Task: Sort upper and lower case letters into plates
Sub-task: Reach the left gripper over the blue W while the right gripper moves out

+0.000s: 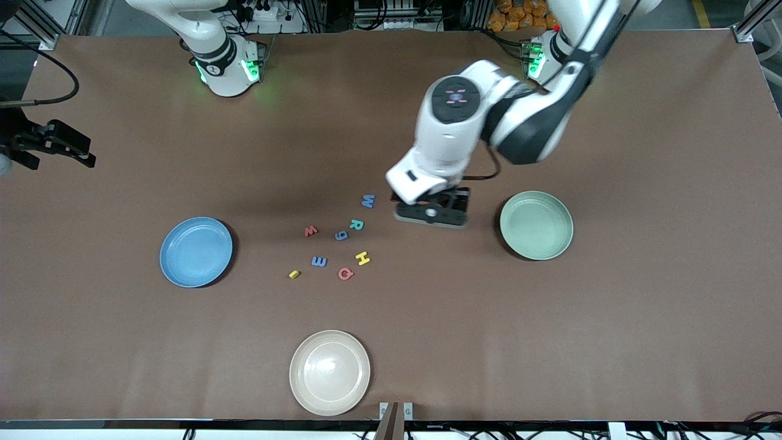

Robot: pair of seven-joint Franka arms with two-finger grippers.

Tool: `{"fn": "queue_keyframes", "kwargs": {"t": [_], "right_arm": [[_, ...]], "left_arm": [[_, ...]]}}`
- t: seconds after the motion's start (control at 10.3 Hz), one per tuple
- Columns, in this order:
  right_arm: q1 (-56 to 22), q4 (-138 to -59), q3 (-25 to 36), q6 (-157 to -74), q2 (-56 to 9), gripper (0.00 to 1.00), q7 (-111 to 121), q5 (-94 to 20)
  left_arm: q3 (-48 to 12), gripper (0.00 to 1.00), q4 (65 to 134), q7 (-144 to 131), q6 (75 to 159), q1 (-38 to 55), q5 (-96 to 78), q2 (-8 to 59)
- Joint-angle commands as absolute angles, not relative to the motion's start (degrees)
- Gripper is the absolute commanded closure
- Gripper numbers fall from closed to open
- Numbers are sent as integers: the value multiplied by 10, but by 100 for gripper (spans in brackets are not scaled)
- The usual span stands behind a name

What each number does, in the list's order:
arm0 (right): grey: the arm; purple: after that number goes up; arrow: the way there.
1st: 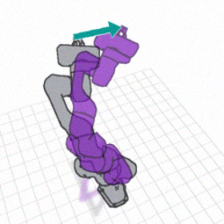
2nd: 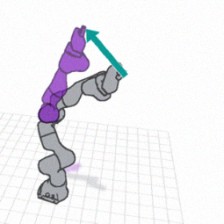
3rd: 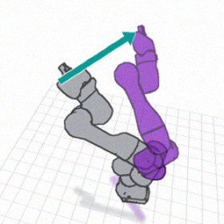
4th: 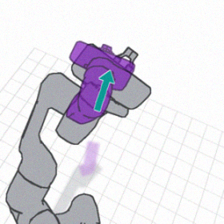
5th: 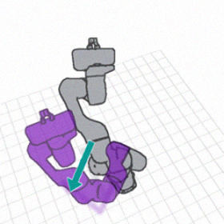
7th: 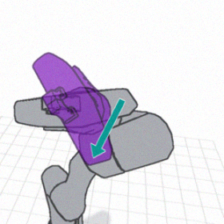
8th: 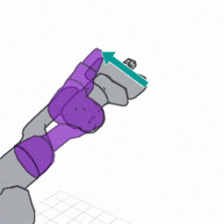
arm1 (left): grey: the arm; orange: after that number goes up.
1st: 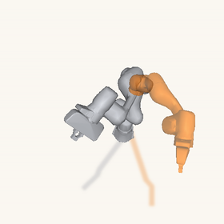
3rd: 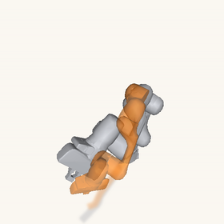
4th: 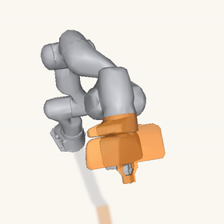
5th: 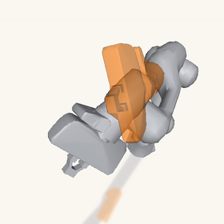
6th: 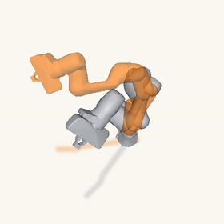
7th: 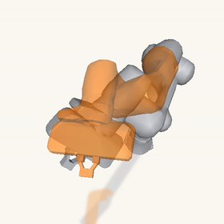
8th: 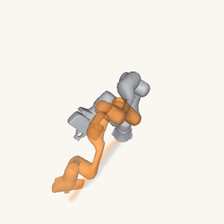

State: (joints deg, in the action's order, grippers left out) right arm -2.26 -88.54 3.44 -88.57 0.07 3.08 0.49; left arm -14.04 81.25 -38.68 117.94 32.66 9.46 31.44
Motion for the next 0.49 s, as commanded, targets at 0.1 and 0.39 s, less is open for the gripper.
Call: {"fn": "queue_keyframes", "kwargs": {"t": [0.1, 0.39], "right_arm": [[-17, -892, 31, -887, -3, 0, 36, 11], [-17, -892, 31, -910, -49, 0, 26, 10]], "left_arm": [[-128, 0, 795, -458, 1320, 413, 118, 427], [-91, 0, 795, -522, 1404, 477, 138, 500]]}}
